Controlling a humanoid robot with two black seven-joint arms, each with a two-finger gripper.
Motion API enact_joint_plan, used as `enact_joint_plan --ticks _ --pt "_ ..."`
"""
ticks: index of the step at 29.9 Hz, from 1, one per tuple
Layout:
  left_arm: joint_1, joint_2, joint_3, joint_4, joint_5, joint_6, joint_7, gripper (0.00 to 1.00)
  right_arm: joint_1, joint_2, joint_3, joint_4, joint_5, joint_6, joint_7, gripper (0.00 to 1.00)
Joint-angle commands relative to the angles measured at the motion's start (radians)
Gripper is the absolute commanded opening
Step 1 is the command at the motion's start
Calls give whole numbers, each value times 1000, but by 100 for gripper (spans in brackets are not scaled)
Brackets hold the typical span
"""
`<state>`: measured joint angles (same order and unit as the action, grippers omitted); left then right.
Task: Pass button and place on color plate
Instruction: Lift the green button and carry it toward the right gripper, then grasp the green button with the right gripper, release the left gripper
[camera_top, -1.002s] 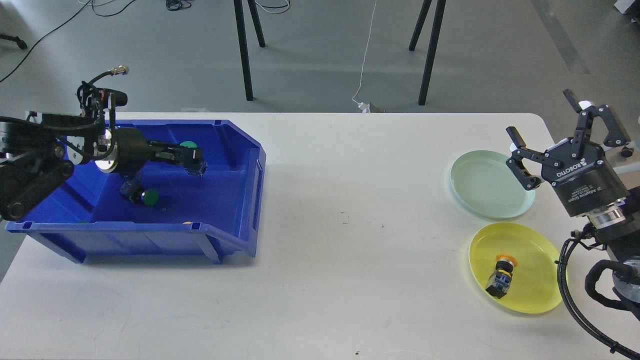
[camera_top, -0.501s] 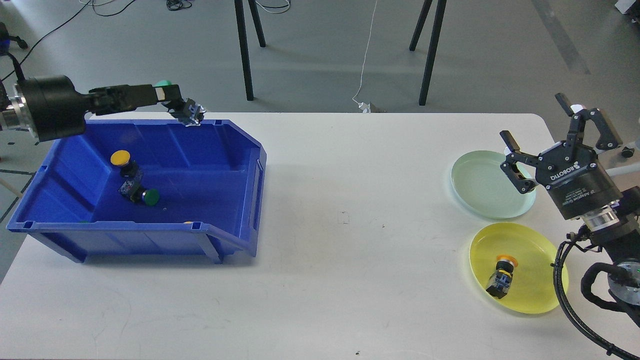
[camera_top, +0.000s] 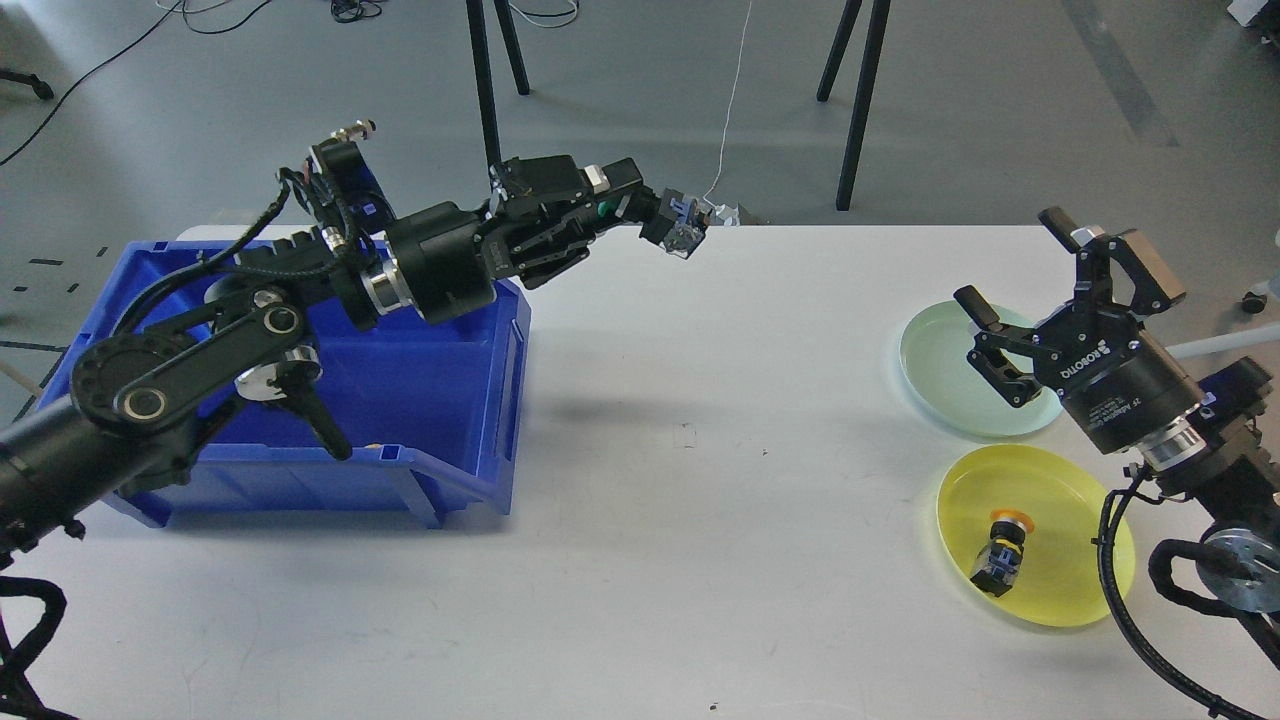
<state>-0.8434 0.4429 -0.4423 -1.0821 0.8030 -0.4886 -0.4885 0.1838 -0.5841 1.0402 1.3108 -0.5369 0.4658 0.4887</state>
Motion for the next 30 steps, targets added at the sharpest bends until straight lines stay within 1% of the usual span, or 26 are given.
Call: enact_joint_plan --ticks 1,11,18,30 --pt "10 -33 -10 31 -1 0 0 17 48 104 -46 -8 -89 -55 0 98" --pt "15 -27 -10 31 -5 0 0 17 206 268 -233 -15 -112 -206 0 98" --pt "15 -29 -10 31 -7 0 0 17 247 299 -258 -33 -106 -217 0 98" --pt "15 -29 -10 31 -7 0 0 17 318 378 -305 -120 -106 -216 0 98"
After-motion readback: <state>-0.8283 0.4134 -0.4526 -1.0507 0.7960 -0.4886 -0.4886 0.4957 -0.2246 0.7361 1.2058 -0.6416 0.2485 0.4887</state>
